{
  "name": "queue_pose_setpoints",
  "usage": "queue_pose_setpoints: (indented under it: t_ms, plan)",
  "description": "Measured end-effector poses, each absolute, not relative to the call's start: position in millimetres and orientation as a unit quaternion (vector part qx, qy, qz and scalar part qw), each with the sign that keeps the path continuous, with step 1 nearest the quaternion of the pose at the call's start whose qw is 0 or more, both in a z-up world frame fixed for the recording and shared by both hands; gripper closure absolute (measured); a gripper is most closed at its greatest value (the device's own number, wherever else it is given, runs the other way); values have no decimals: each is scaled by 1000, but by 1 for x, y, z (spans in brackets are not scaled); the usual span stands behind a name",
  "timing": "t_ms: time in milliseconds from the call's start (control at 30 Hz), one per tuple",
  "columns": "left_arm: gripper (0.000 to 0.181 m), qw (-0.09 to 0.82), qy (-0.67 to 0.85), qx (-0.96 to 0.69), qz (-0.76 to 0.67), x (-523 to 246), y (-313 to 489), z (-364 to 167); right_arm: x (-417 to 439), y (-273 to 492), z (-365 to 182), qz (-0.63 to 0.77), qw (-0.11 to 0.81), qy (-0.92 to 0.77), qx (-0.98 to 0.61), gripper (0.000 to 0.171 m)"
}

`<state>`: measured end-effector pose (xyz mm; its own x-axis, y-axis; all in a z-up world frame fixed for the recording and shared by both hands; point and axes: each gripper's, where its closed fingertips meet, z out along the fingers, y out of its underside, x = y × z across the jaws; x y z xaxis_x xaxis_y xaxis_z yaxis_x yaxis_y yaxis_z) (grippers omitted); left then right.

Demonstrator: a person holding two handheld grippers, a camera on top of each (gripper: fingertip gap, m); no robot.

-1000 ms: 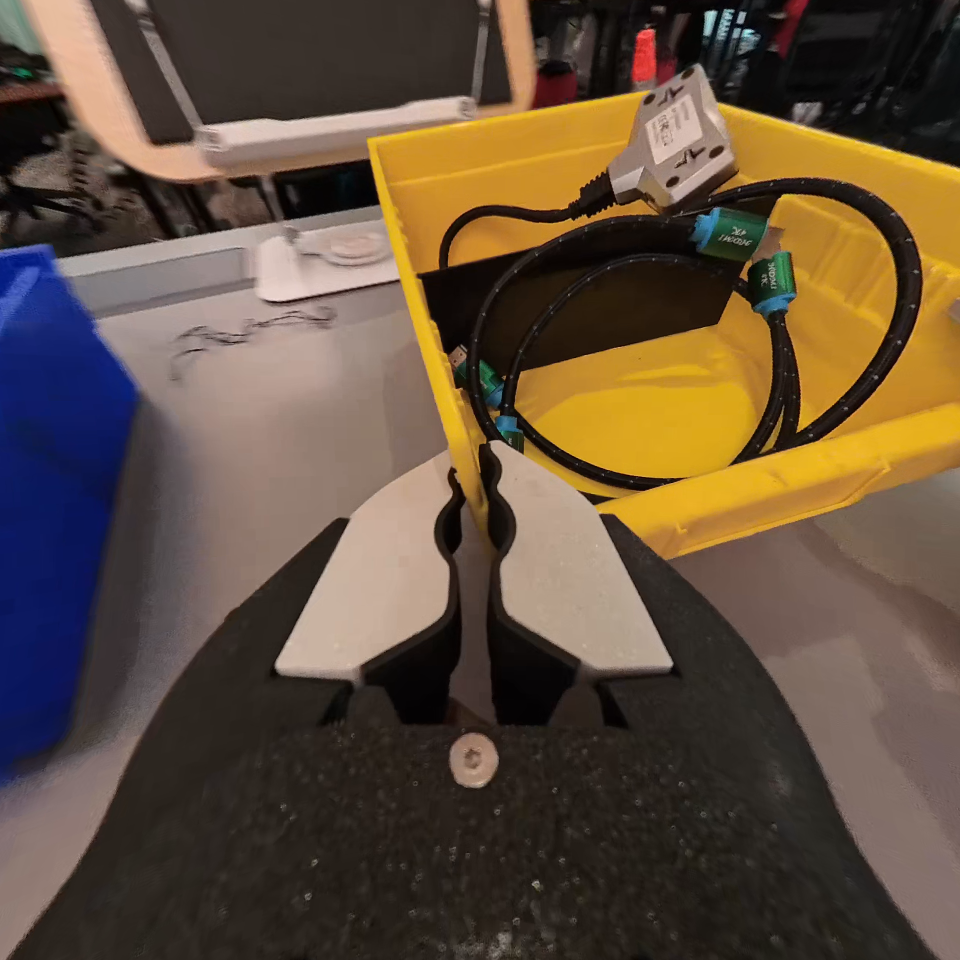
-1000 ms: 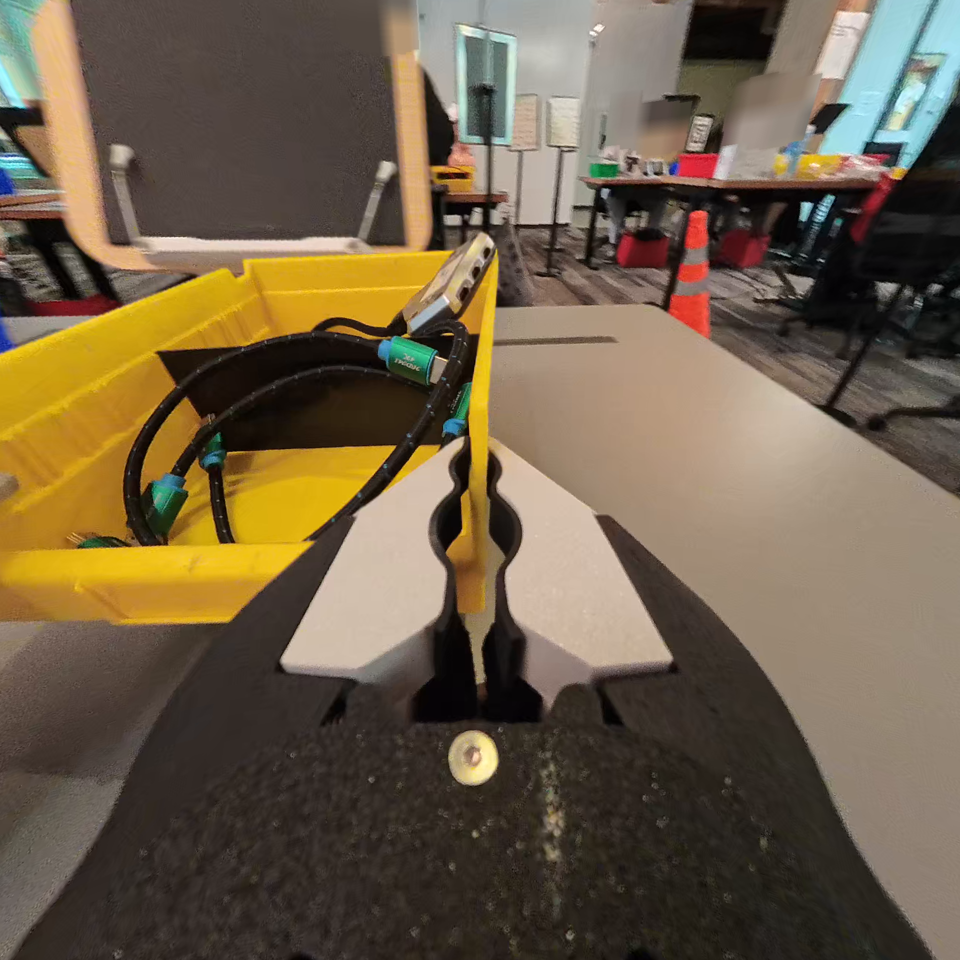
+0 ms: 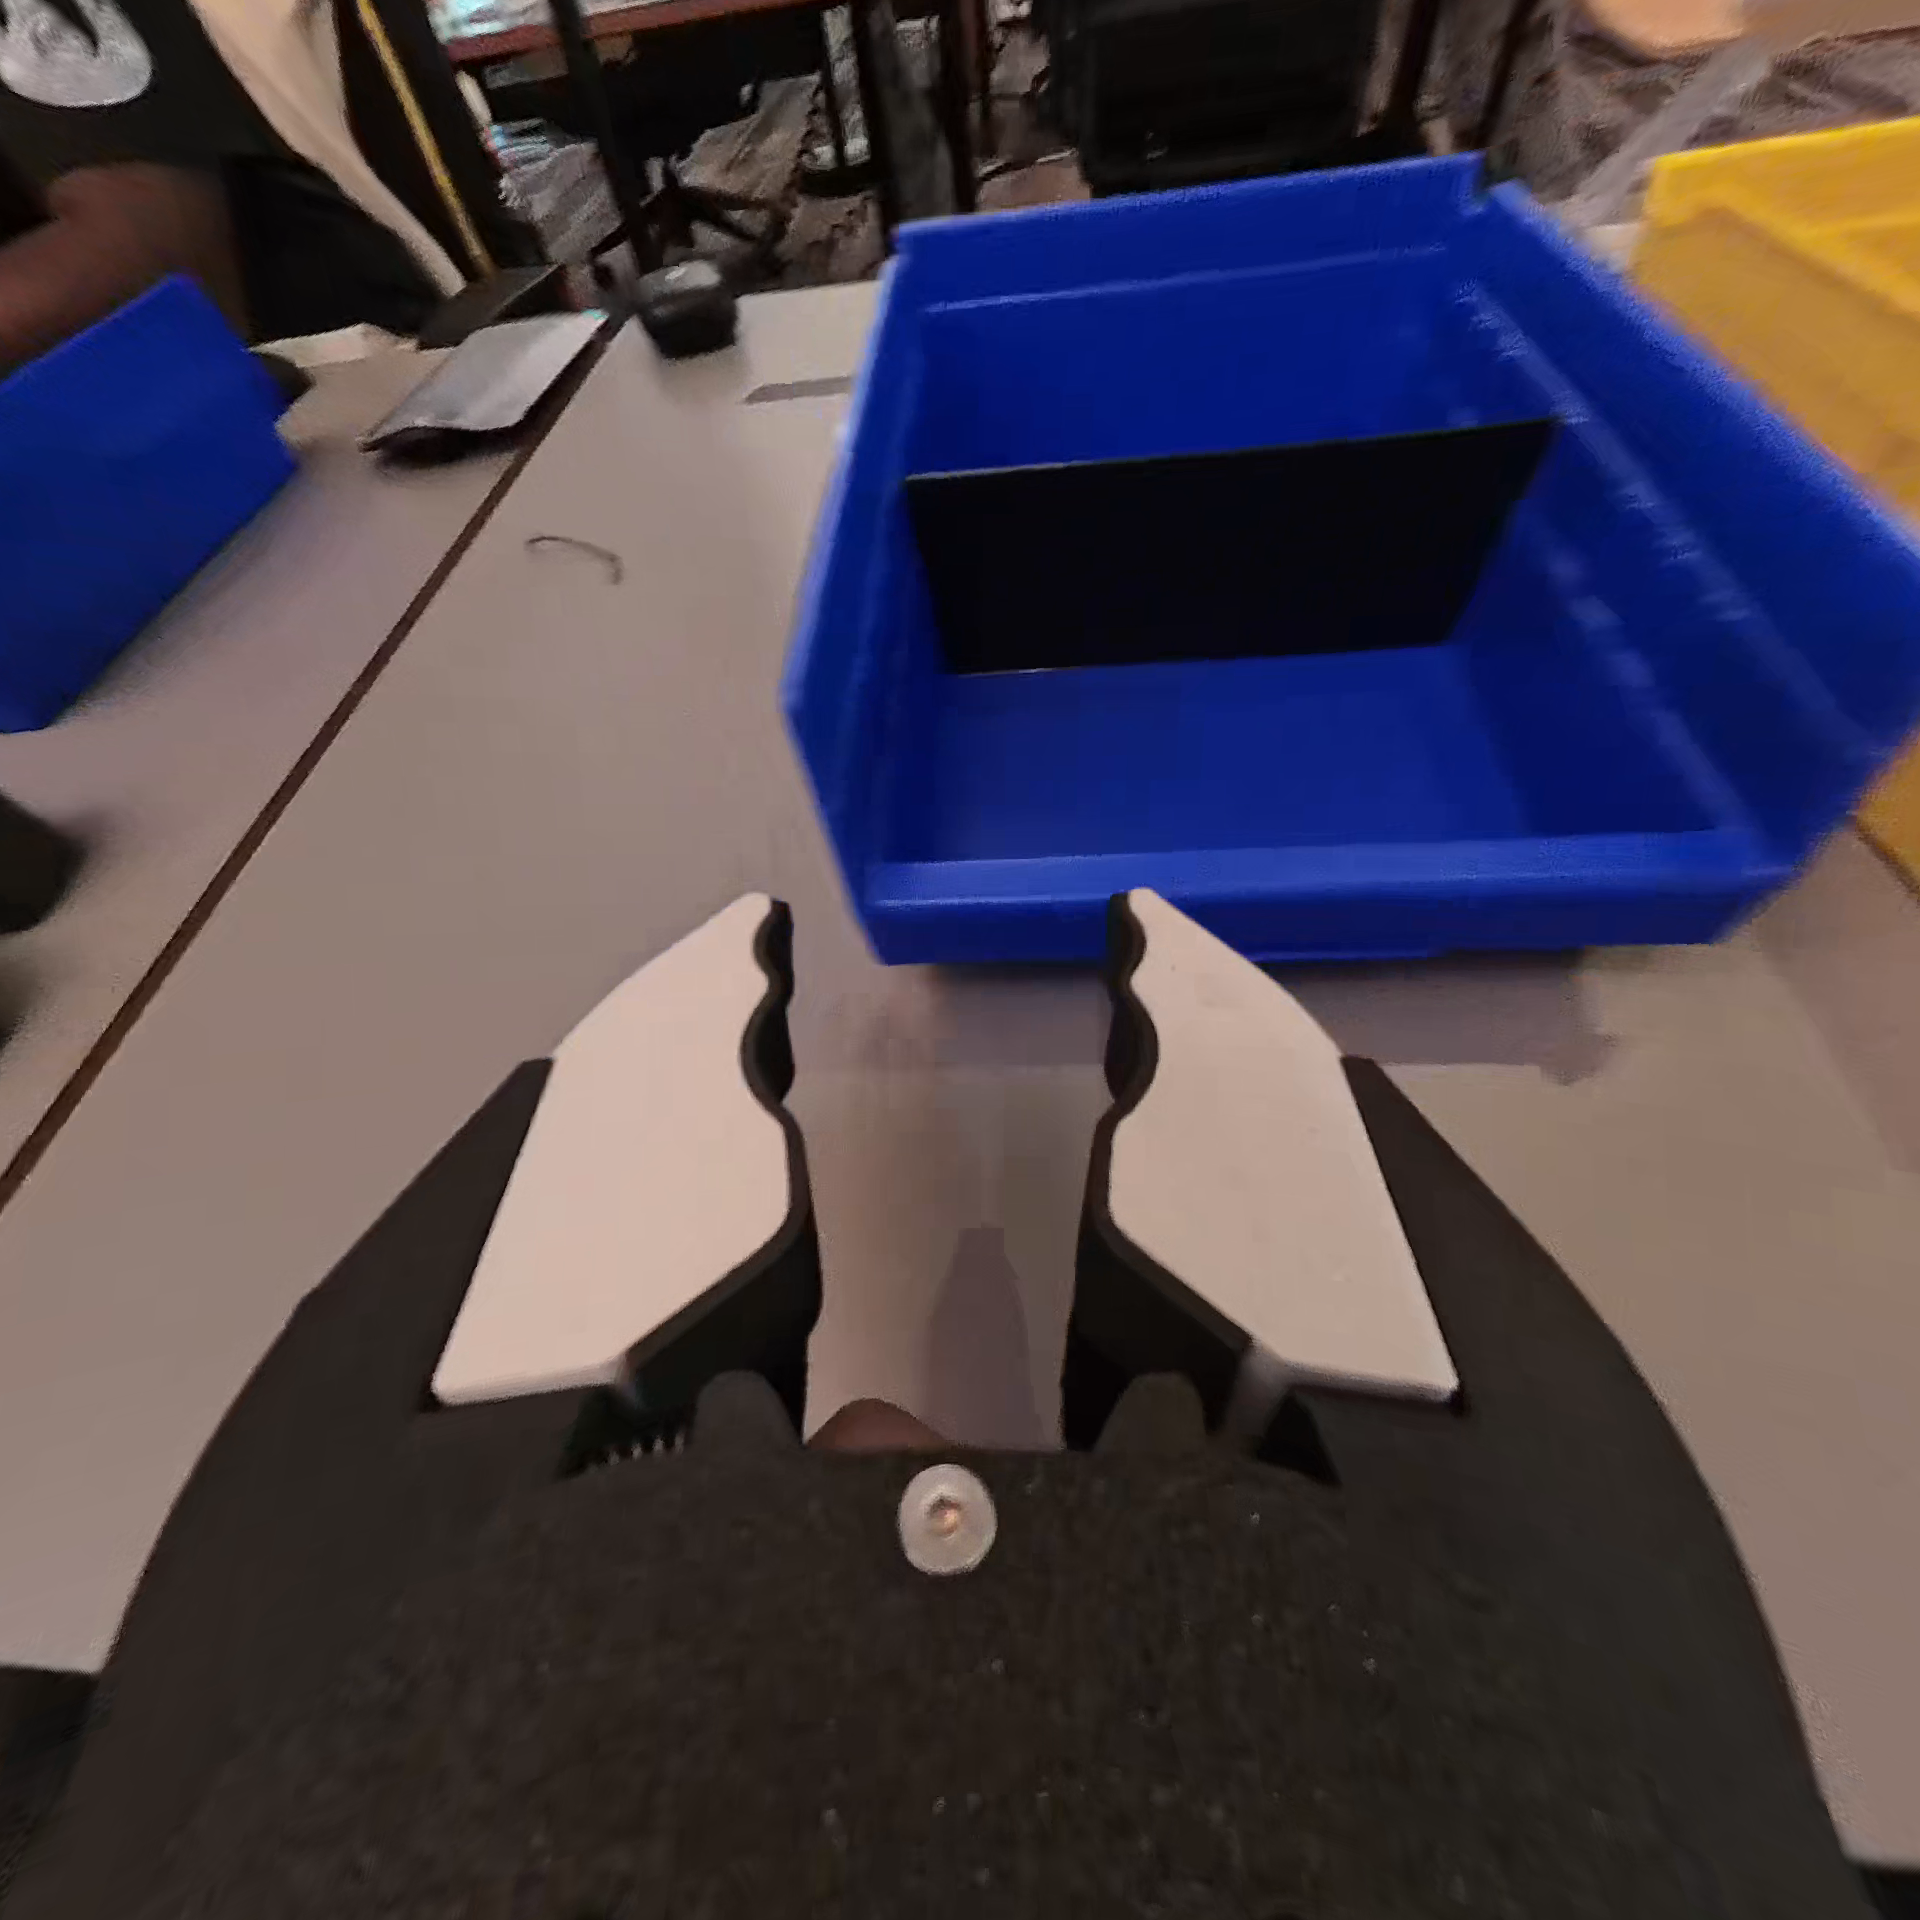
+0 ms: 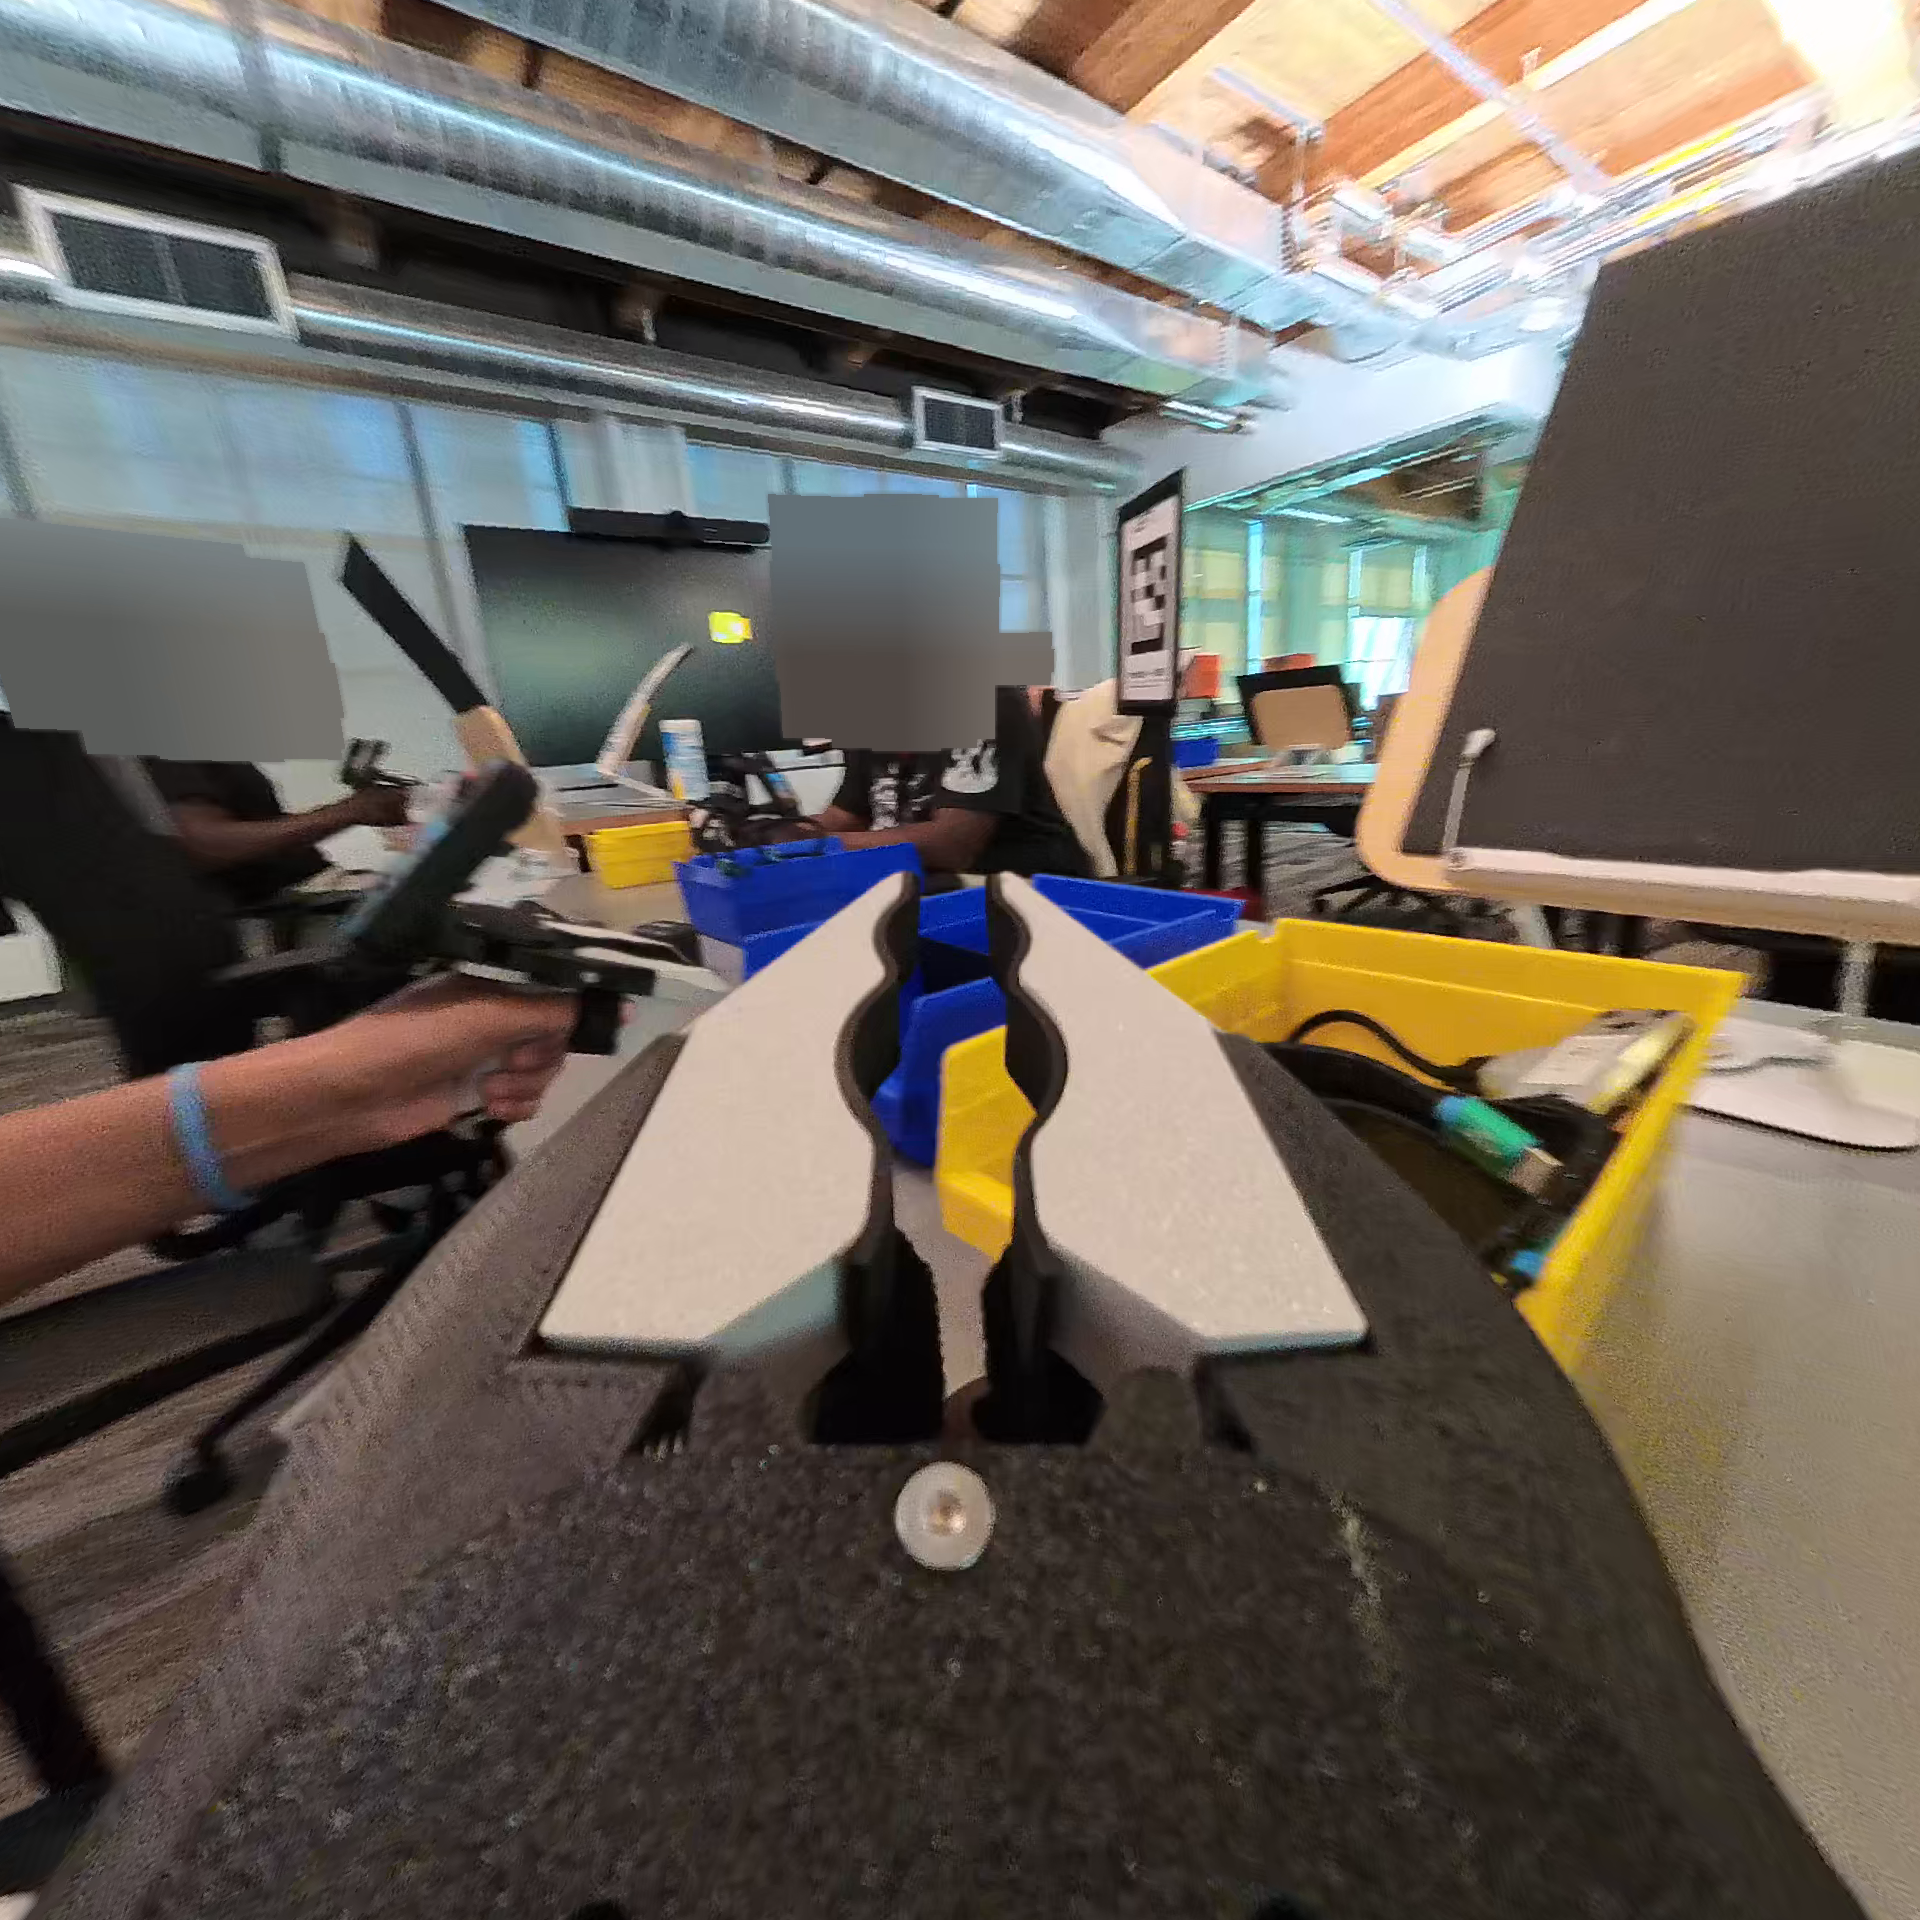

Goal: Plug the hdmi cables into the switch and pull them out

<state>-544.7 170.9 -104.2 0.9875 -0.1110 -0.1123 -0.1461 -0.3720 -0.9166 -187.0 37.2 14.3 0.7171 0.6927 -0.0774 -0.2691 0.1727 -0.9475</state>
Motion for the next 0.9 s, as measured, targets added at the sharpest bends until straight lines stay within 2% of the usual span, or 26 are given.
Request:
queue_pose_setpoints:
  t_ms: [233,300,400,533,700,833,867,900]
  plan:
    - [129,529,91,-837,-107,-552,210,-127,-211,26,26,459,685,-168,-541,159]
    - [142,531,113,-834,-98,-550,219,-129,-215,26,28,472,678,-165,-539,159]
    - [178,536,123,-833,-66,-557,231,-134,-224,30,21,472,668,-175,-549,159]
    - [178,538,113,-834,-53,-556,222,-134,-254,49,-19,419,634,-202,-618,153]
    - [178,541,83,-836,-37,-548,180,-134,-304,93,-76,253,626,-205,-708,144]
    - [178,532,89,-842,-20,-542,143,-134,-350,116,-106,206,594,-190,-754,135]
    - [178,531,92,-842,-18,-541,135,-134,-349,124,-112,167,598,-172,-764,137]
    - [178,530,97,-842,-18,-539,127,-134,-347,130,-114,140,601,-150,-772,148]
